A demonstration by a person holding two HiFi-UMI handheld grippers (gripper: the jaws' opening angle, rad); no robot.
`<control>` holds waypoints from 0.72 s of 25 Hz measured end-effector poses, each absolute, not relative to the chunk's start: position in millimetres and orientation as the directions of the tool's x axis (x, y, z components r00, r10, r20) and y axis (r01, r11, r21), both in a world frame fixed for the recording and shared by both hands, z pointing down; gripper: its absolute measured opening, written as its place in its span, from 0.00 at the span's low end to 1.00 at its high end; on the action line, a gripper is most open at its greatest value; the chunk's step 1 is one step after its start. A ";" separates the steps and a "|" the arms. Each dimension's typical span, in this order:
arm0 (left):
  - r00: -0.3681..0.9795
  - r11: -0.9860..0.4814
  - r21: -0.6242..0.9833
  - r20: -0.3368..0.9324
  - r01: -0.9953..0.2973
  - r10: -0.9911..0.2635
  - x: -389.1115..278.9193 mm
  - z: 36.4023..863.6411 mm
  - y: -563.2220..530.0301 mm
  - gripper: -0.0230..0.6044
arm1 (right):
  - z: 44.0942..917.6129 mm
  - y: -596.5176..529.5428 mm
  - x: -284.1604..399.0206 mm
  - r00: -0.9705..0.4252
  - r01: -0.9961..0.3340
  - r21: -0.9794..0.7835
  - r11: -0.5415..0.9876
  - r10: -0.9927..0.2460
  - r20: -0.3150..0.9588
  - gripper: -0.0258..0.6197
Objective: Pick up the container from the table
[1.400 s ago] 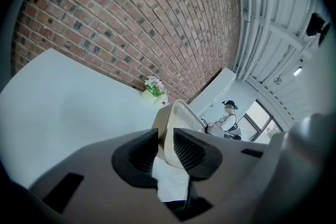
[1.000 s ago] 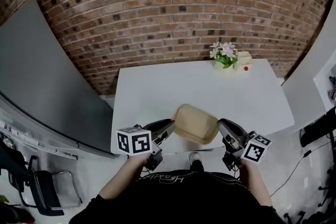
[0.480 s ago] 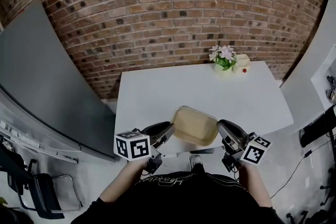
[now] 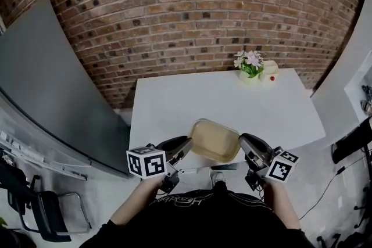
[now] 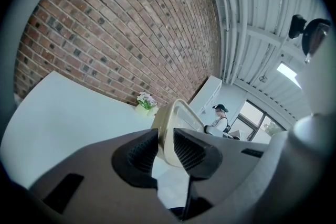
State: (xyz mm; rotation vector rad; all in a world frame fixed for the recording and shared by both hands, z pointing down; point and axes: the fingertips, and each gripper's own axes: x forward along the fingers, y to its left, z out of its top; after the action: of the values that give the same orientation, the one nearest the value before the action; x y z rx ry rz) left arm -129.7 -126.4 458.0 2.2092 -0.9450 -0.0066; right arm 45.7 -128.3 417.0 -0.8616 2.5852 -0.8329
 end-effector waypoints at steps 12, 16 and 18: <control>0.734 -0.462 0.635 0.260 -0.619 -0.627 -138.9 460.8 -128.2 0.19 | 420.0 -132.4 37.7 -0.772 -0.453 -0.634 0.627 -0.631 -0.073 0.14; 0.743 -0.466 0.645 0.251 -0.606 -0.620 -136.9 460.1 -129.1 0.19 | 420.4 -134.3 37.1 -0.771 -0.457 -0.634 0.623 -0.633 -0.066 0.14; 0.743 -0.464 0.645 0.252 -0.607 -0.621 -137.1 460.9 -129.5 0.19 | 422.4 -134.2 36.9 -0.773 -0.453 -0.640 0.620 -0.631 -0.064 0.14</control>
State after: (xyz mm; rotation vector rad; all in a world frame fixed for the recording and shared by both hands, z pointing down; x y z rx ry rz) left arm -137.1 -129.5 460.9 2.1920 -0.9189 -0.0234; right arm 36.9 -134.2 422.4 -0.8799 2.5635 -0.8972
